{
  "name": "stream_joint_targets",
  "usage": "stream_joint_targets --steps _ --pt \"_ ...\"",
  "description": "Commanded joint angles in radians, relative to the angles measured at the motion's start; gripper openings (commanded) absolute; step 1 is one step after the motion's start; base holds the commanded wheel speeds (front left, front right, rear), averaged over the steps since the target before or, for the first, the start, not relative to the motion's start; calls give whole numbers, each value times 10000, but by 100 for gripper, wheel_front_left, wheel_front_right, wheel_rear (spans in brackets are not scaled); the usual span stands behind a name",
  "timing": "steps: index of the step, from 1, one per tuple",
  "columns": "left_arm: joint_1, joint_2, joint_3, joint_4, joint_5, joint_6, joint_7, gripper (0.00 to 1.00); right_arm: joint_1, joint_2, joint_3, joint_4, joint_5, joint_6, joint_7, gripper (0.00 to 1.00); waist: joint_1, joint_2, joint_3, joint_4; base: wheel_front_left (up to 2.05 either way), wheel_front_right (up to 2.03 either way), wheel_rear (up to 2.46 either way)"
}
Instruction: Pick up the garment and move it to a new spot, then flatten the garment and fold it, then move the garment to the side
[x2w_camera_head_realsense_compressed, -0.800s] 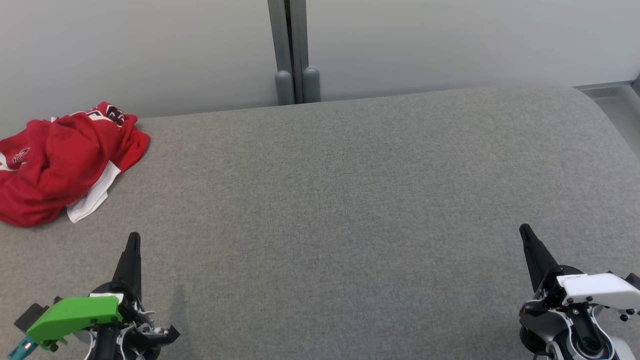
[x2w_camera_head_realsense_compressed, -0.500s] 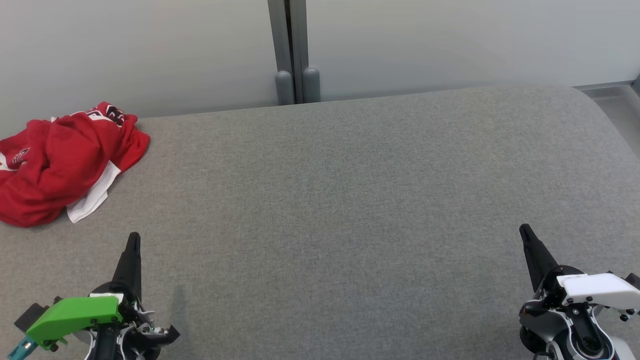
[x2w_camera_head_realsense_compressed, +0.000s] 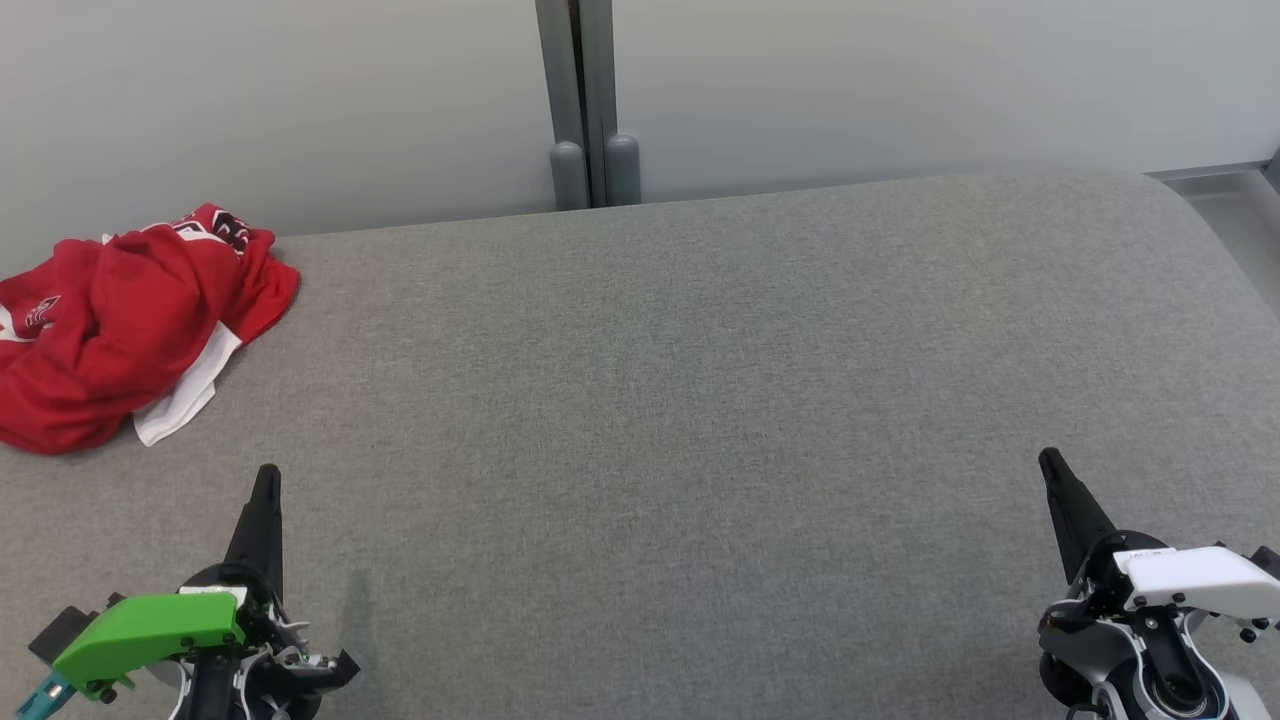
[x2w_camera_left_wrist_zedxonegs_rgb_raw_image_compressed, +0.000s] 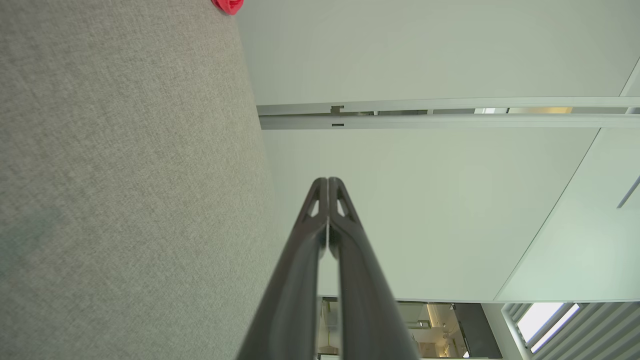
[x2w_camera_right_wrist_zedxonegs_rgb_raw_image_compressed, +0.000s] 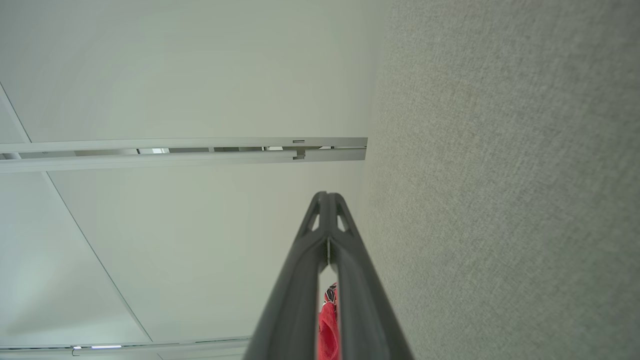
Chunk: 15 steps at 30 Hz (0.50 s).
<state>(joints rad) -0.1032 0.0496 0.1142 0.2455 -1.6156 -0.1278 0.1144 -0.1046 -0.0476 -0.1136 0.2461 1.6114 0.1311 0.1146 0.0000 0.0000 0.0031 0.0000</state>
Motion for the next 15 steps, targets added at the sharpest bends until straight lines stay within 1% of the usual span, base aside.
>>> stream_joint_targets --steps 1,15 --pt "-120 18 8 -14 54 -60 18 0 -71 -53 -15 -39 34 -7 17 0 0 0 0 0 0 0 0" --pt "-120 18 8 -14 54 -61 18 0 -71 -53 -13 -39 32 -7 17 0 0 0 0 0 0 0 0"
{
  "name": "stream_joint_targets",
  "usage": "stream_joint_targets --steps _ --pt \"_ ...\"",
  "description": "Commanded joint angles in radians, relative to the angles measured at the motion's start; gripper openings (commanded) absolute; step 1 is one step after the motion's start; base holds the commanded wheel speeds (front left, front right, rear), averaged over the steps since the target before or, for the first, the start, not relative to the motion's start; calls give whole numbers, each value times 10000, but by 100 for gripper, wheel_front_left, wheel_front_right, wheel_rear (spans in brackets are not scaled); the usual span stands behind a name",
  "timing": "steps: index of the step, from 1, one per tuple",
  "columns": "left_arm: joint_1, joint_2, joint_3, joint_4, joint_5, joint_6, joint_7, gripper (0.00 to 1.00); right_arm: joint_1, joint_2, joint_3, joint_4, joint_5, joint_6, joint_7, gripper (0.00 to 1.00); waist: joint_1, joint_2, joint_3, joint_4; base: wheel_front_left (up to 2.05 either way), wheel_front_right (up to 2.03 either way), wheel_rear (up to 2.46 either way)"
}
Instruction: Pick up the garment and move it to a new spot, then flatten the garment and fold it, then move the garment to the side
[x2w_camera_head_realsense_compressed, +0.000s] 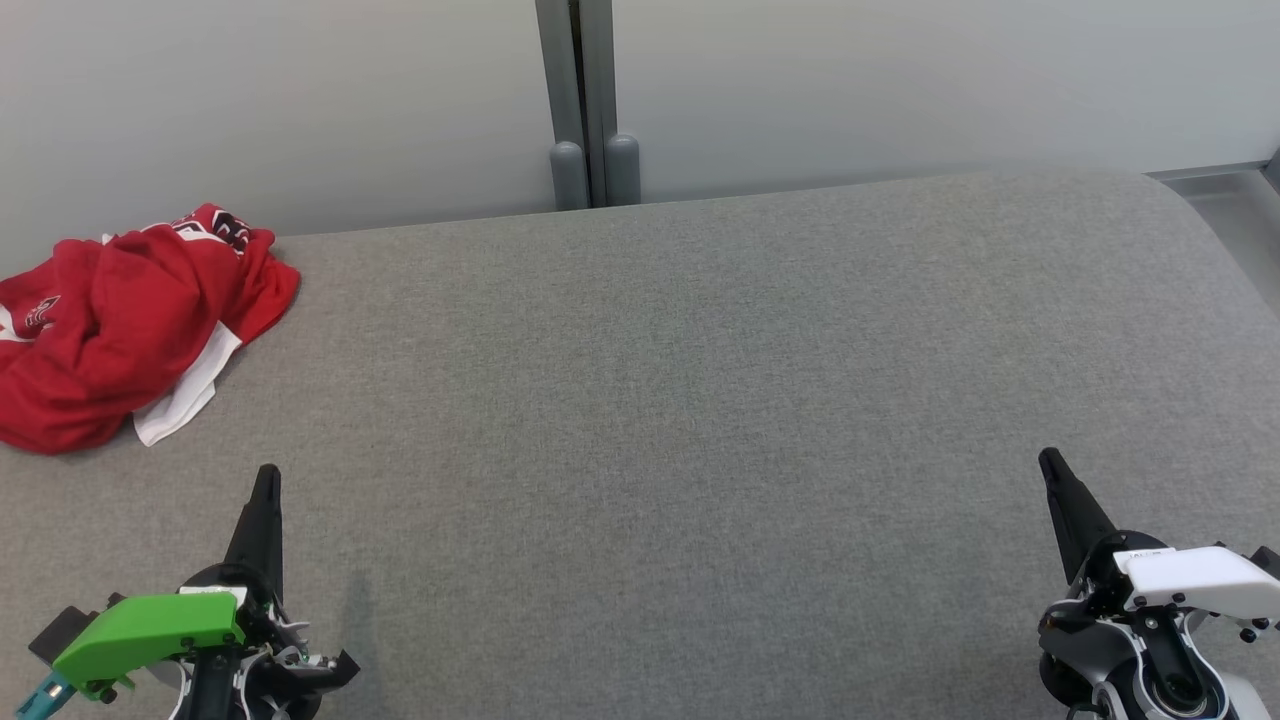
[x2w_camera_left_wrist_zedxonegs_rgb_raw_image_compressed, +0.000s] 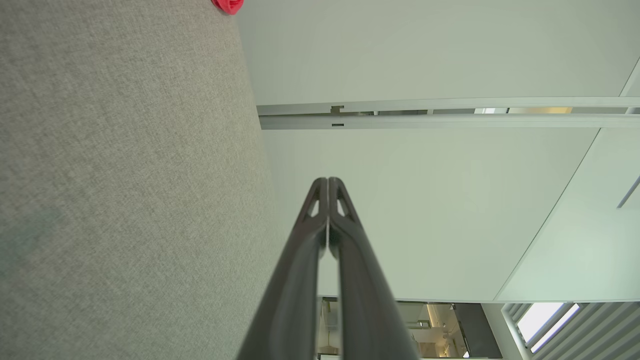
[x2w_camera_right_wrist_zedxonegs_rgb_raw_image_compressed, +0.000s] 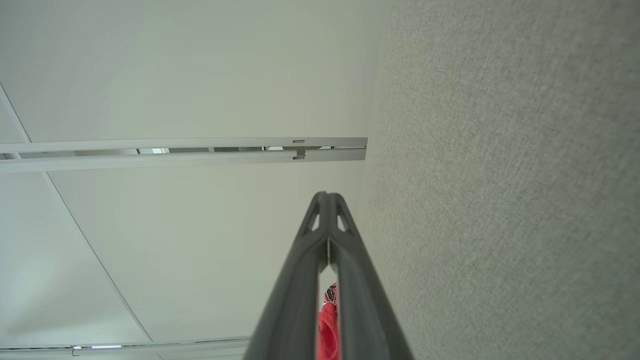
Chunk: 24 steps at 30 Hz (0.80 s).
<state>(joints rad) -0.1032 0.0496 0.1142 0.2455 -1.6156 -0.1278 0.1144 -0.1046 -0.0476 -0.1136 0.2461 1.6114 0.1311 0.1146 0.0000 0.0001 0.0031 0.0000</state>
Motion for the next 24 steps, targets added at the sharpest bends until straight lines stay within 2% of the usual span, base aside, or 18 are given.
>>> stream_joint_targets --steps 1,24 --pt "-120 18 8 -14 54 -61 18 0 -71 -53 -15 -39 34 -7 17 0 0 -1 0 0 0 0 0" --pt "-121 18 8 -14 54 -61 17 0 -71 -53 -13 -39 32 -7 16 0 0 -1 0 0 0 0 0"
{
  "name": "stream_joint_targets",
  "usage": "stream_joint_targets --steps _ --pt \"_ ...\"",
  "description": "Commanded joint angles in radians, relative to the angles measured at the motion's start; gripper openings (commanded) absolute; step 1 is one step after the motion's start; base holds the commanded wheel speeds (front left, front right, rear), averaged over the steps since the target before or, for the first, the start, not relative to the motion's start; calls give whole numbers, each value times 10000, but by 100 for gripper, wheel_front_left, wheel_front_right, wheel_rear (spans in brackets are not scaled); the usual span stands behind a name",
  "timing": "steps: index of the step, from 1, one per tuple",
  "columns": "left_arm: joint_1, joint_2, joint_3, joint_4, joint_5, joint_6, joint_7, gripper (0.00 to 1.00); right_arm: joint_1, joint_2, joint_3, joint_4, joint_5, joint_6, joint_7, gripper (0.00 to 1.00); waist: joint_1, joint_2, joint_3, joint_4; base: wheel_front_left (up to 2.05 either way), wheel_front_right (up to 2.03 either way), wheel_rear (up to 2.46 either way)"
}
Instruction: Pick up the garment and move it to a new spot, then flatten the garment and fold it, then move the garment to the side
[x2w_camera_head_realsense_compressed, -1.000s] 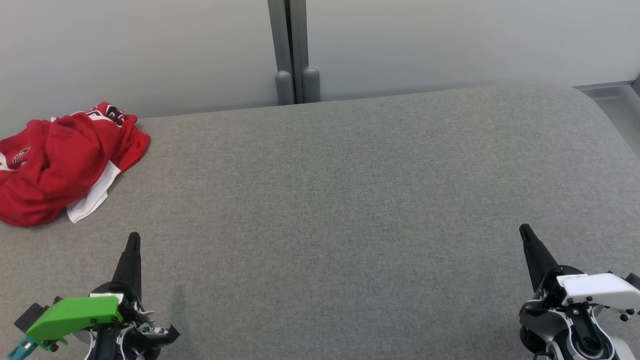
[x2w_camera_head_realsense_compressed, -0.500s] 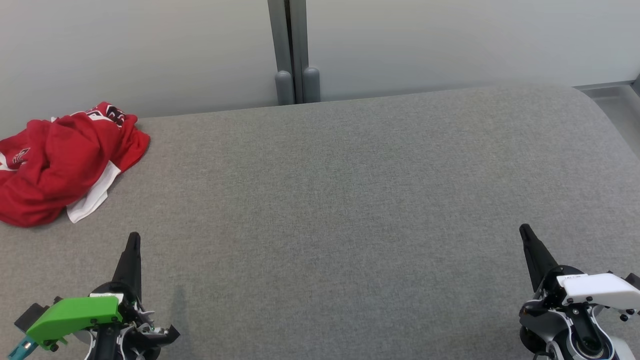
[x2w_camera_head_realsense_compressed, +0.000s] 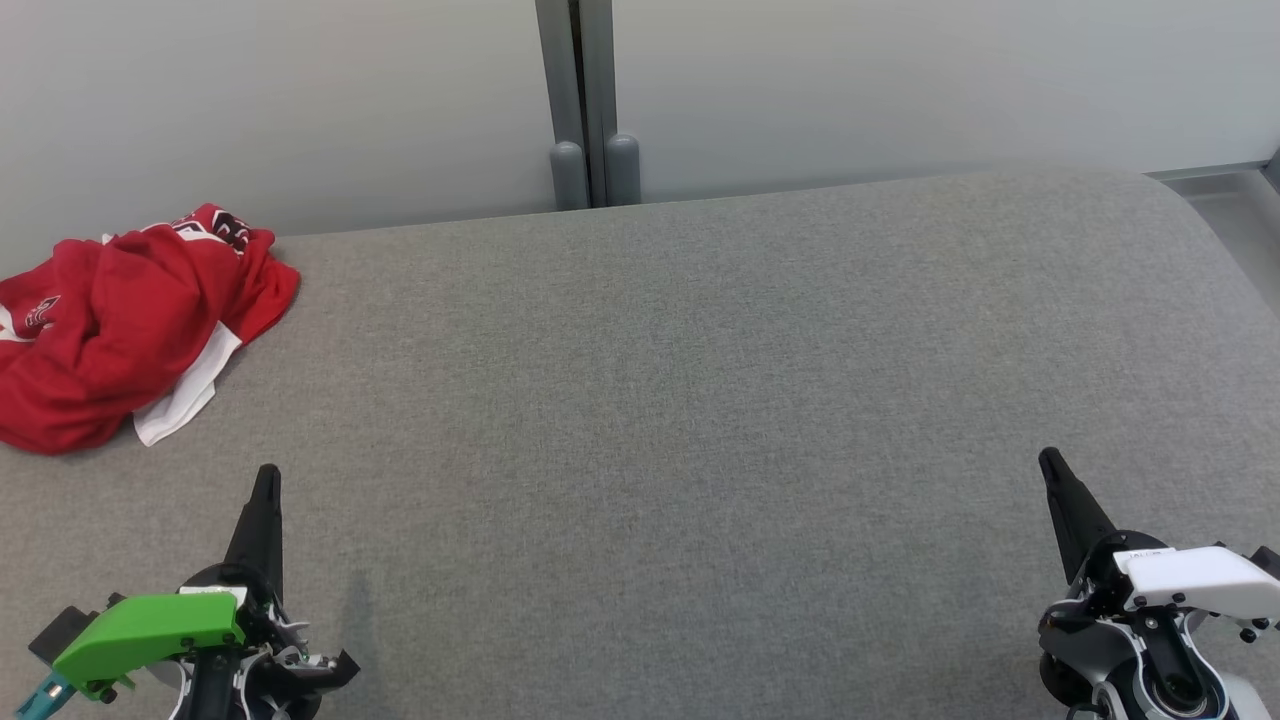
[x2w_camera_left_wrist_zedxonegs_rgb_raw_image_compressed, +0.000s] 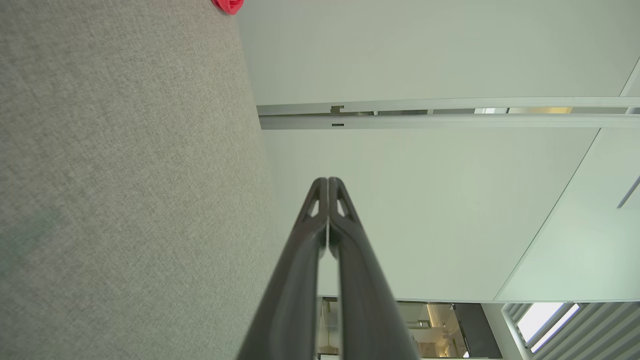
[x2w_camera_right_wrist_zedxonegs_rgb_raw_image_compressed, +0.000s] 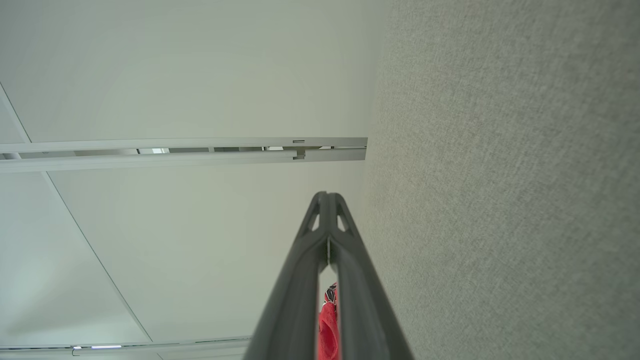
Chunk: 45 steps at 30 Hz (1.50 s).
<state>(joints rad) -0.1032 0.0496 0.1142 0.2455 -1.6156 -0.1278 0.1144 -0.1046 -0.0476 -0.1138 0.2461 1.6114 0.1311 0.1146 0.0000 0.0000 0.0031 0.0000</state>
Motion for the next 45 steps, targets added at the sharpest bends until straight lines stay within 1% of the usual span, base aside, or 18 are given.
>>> stream_joint_targets --steps 1,8,9,14,22,30,37,45 --pt "-121 18 8 -14 54 -61 17 0 -71 -53 -11 -39 32 -7 16 0 0 0 0 0 0 0 0" --pt "-121 18 8 -14 54 -61 17 0 -71 -53 -13 -39 32 -7 16 0 0 0 0 0 0 0 0" --pt "1 0 -3 2 1 0 -4 100 1 2 6 3 -3 0 -6 100 0 0 0 0 0 0 0" --pt "289 -93 -83 353 9 19 -53 100 286 113 74 354 -23 -6 -46 100 0 0 1 0 0 0 0" --pt "426 -80 -428 82 145 12 -457 100 313 95 294 320 -349 -5 -451 100 0 0 9 -2 0 0 0" --pt "507 -68 -590 -180 615 6 -826 100 259 77 196 282 -1276 -5 -822 100 0 0 18 2 0 0 0" --pt "500 -57 -737 -563 1652 0 -1125 100 178 62 52 -22 -2598 -5 -1124 100 0 0 34 8 0 0 0" --pt "462 -46 -862 -954 3424 74 -1440 100 162 47 77 -647 -4540 -4 -1438 100 0 0 61 17 0 0 0"
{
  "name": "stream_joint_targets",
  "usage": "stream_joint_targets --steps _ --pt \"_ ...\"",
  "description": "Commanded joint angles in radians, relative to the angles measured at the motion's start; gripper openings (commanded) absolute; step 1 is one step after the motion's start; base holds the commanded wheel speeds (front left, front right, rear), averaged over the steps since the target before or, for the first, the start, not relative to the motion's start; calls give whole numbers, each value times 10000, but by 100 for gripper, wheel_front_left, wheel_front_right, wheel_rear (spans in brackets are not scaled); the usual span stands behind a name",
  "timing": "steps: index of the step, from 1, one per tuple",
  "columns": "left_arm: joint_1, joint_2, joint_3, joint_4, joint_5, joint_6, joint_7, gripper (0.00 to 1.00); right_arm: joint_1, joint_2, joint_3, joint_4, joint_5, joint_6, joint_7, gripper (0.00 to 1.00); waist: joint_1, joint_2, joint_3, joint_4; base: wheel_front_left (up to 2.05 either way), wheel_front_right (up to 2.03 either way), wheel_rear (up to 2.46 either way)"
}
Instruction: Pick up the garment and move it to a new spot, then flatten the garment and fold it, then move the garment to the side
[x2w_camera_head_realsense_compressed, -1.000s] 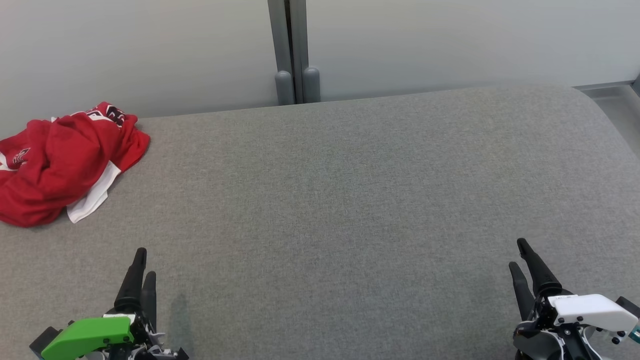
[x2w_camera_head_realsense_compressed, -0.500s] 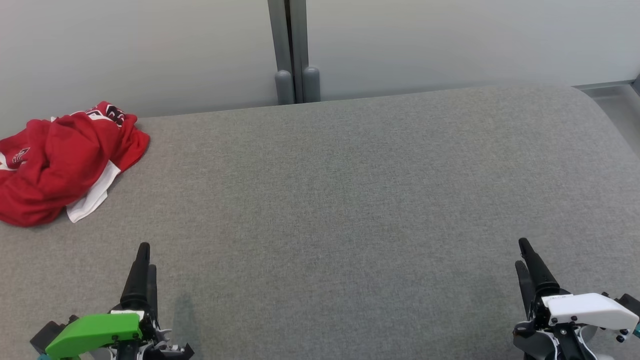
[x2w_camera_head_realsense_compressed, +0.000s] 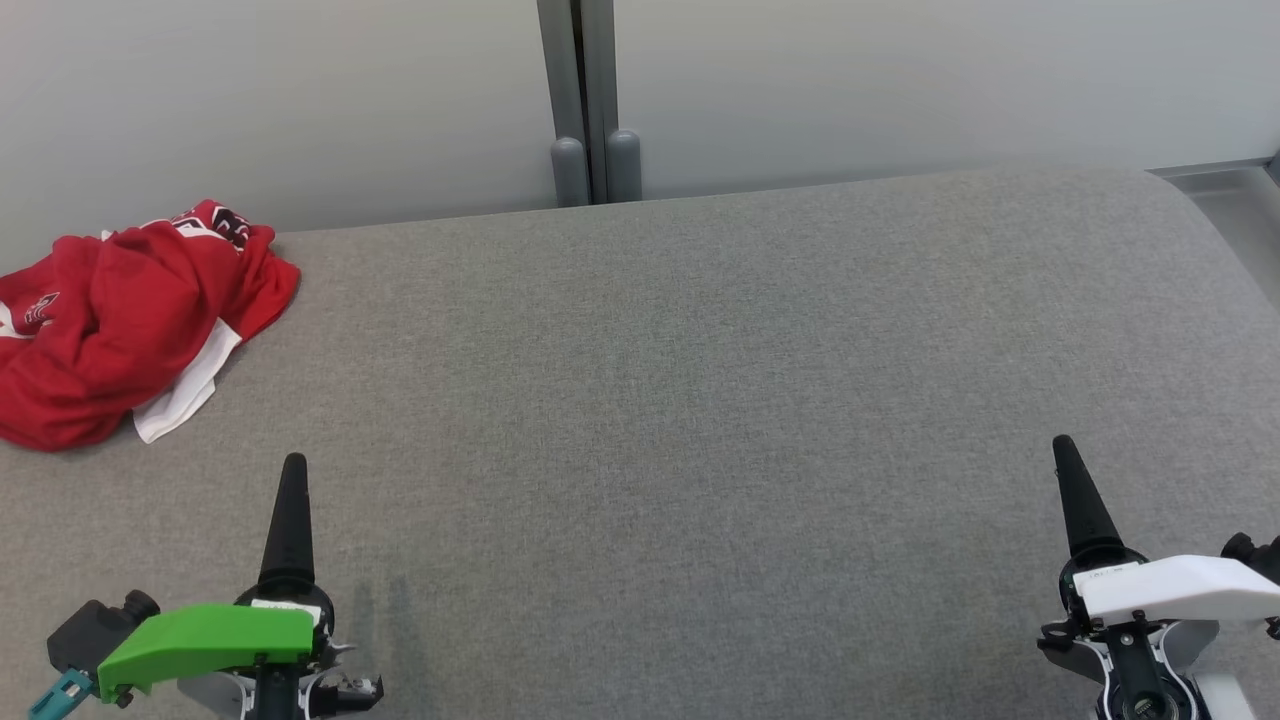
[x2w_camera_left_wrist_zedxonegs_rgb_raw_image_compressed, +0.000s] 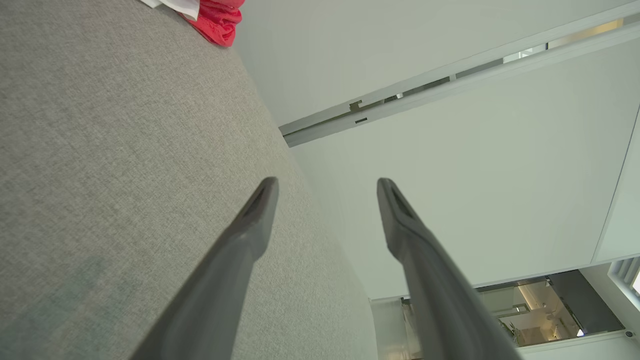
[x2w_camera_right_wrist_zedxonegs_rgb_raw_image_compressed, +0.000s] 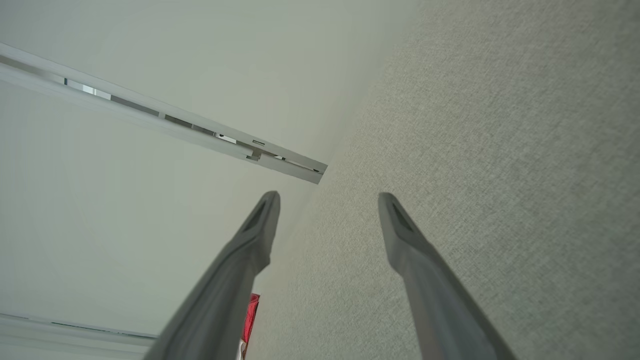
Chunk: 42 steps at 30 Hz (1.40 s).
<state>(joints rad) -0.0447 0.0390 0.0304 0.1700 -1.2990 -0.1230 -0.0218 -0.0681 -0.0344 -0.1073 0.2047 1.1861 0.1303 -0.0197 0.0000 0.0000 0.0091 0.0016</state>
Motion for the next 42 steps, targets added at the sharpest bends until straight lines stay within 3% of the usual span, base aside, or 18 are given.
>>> stream_joint_targets --steps 1,18,29,42 --pt "-124 61 -46 -236 482 57 -111 100 -198 -86 28 -302 -505 3 -129 100 0 0 4 3 0 0 0" --pt "134 84 -475 -624 4574 428 -729 100 52 -112 344 -720 -3991 4 -748 100 0 0 -6 40 0 0 0" --pt "412 96 -603 -588 6266 450 -1057 100 145 -126 613 -662 -5711 5 -1078 100 0 0 -24 49 0 0 0" --pt "554 109 -791 -396 7549 429 -1399 100 208 -140 825 -658 -7291 4 -1422 100 0 0 -14 82 0 0 0"
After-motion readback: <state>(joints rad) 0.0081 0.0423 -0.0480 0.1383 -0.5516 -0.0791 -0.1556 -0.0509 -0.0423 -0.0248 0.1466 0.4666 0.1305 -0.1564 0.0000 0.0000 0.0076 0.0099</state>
